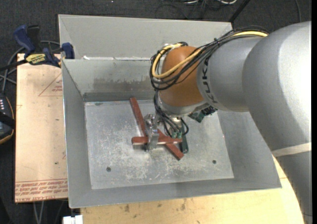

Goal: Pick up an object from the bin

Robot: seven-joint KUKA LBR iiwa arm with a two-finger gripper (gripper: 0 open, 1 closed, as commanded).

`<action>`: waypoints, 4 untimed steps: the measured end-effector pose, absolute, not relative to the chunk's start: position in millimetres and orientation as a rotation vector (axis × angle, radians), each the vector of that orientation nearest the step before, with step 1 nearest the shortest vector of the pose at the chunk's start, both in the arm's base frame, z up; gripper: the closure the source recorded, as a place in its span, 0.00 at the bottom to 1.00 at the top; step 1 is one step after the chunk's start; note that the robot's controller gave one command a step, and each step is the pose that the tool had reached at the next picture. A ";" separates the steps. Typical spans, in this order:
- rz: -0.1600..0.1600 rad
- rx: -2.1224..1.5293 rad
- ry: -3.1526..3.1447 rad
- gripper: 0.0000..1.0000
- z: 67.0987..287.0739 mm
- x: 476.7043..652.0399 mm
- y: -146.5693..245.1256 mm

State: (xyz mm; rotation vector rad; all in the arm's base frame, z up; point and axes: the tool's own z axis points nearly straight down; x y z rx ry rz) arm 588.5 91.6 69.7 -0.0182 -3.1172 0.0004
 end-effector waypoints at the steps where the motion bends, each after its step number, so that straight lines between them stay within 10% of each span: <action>1: -0.004 0.041 -3.152 1.00 179.5 586.3 97.0; 2: -0.003 0.241 -3.141 1.00 230.9 595.6 109.6; 3: -0.002 0.239 -3.136 0.00 228.3 594.5 109.0; 4: -0.002 0.741 -3.050 0.00 130.7 580.7 98.1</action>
Offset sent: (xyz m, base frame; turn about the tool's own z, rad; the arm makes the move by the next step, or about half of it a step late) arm -0.0043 0.0047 0.1048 -0.0391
